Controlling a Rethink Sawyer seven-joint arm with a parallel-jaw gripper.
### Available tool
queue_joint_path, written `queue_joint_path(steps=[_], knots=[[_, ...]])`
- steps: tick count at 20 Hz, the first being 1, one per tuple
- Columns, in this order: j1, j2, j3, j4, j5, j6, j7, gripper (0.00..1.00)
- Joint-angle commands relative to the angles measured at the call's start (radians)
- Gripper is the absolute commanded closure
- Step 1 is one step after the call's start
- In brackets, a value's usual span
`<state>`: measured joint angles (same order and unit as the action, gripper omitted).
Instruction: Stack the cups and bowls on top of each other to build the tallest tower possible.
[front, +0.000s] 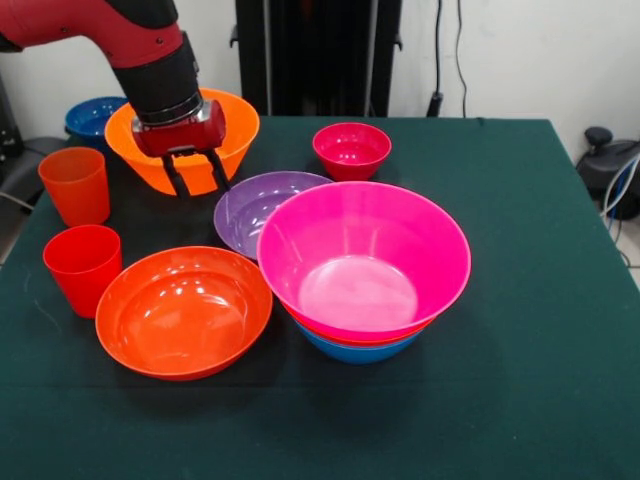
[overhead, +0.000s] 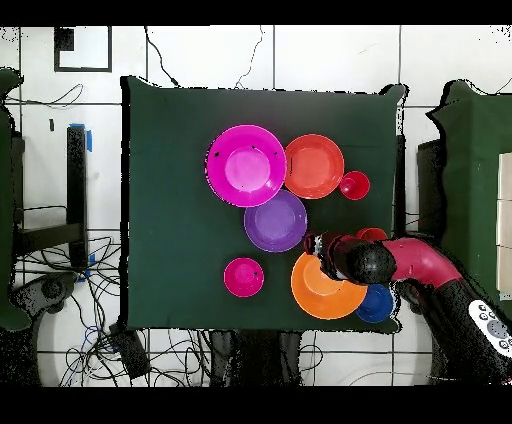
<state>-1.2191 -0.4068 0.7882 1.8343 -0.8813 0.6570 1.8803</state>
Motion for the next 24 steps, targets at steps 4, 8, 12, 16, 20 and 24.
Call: queue_joint_path(steps=[4,8,12,16,20,24], knots=[[0.068,0.11,-0.086,0.007,-0.043,-0.002,-0.116,0.0],[0.073,0.128,-0.077,0.003,-0.039,-0.027,-0.101,0.0],[0.067,0.087,-0.072,0.049,-0.026,-0.052,-0.046,0.0],[0.059,0.045,-0.059,0.086,-0.005,-0.058,-0.017,0.0],[0.061,0.021,-0.043,0.096,0.018,-0.055,-0.009,0.0],[0.061,-0.027,-0.024,0.109,0.046,-0.044,-0.007,0.0]])
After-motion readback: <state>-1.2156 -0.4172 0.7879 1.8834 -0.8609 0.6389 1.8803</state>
